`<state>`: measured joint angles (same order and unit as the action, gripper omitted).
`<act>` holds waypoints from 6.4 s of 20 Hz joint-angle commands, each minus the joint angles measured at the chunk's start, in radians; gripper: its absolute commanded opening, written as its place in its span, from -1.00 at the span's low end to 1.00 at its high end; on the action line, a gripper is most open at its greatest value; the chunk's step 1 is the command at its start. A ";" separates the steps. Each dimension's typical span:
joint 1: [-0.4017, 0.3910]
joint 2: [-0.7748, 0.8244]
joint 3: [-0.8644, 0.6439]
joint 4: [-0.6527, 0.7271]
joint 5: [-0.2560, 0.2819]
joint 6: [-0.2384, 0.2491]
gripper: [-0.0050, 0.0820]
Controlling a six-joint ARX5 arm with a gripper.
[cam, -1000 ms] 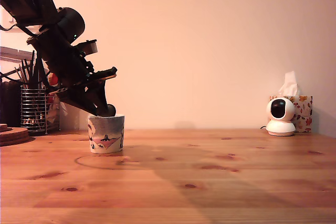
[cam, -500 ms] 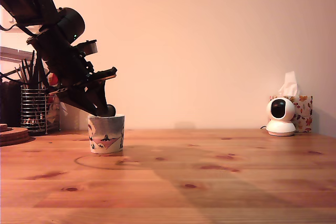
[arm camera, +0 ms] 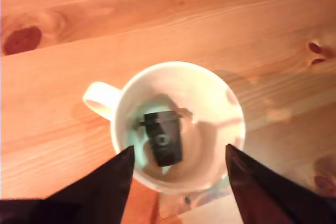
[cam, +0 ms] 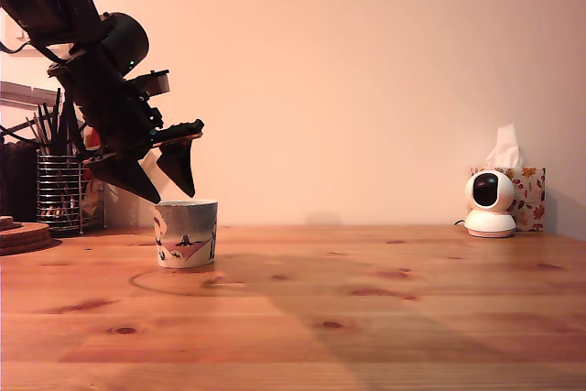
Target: Pick up the coffee capsules on the table and drop them inside the coffee cup
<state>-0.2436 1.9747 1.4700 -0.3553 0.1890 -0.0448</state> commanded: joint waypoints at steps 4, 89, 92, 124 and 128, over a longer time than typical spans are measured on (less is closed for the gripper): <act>0.002 -0.007 0.004 -0.001 0.002 0.018 0.06; -0.113 -1.078 -1.268 0.666 0.151 -0.026 -0.94; -0.113 -1.127 -1.302 0.671 0.124 -0.026 -0.94; -0.115 -1.125 -1.379 0.725 0.153 0.100 0.47; -0.115 -1.037 -1.379 0.809 0.142 0.106 0.47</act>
<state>-0.3538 0.9230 0.1081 0.4313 0.3325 0.0559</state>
